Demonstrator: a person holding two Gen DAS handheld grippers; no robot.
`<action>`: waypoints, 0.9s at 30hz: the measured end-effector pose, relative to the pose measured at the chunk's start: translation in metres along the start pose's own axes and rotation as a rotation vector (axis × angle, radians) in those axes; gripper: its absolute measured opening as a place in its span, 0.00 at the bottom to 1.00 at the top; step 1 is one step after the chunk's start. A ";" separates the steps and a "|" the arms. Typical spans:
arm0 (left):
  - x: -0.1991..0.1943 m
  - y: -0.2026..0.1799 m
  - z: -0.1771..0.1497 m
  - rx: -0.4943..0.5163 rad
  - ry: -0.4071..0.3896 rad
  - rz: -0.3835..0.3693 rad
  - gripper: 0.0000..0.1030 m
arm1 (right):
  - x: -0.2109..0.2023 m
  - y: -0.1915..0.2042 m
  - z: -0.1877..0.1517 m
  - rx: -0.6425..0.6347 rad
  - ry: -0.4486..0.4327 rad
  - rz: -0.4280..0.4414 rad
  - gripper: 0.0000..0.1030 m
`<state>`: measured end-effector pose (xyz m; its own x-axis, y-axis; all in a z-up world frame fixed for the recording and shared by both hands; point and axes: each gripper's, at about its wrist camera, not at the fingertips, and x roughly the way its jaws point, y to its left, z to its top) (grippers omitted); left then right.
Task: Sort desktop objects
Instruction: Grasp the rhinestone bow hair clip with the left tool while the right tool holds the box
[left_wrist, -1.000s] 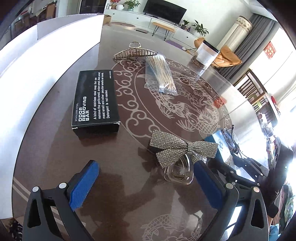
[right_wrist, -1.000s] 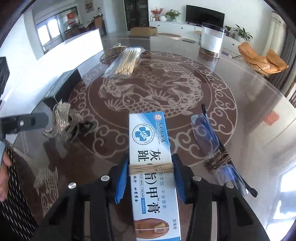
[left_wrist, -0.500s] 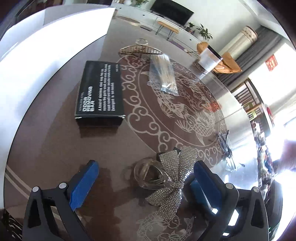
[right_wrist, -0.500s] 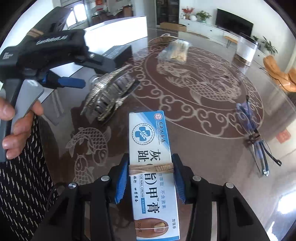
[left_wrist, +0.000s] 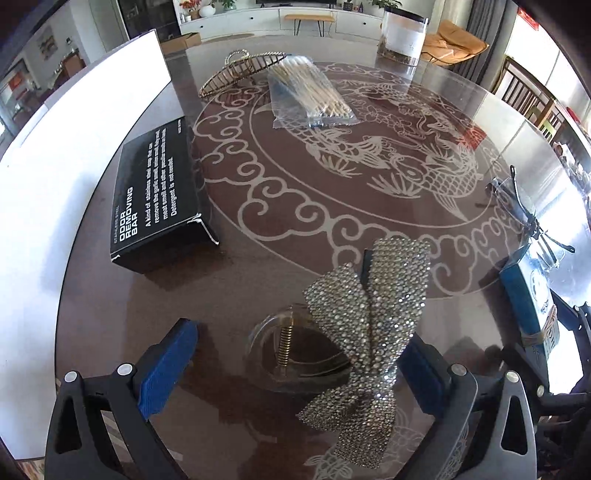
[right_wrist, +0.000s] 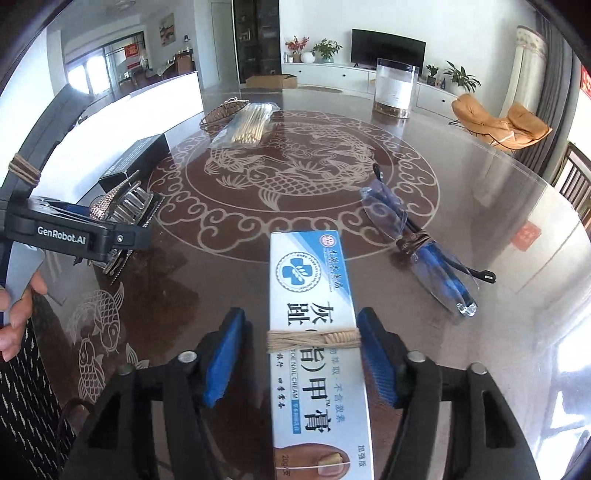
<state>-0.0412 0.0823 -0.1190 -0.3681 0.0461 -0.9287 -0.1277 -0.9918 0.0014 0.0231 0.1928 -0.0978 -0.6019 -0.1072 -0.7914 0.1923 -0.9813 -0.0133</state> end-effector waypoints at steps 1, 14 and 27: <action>-0.001 0.001 -0.001 0.001 -0.002 -0.001 1.00 | 0.002 0.001 0.000 -0.004 0.013 -0.011 0.90; -0.012 0.014 -0.018 0.011 -0.044 -0.007 1.00 | 0.013 0.000 0.004 0.016 0.037 -0.015 1.00; -0.015 0.013 -0.019 0.014 -0.049 -0.004 1.00 | 0.014 -0.001 0.005 0.016 0.037 -0.017 1.00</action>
<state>-0.0196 0.0663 -0.1126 -0.4118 0.0563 -0.9095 -0.1421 -0.9899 0.0031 0.0112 0.1912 -0.1059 -0.5754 -0.0851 -0.8134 0.1698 -0.9853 -0.0171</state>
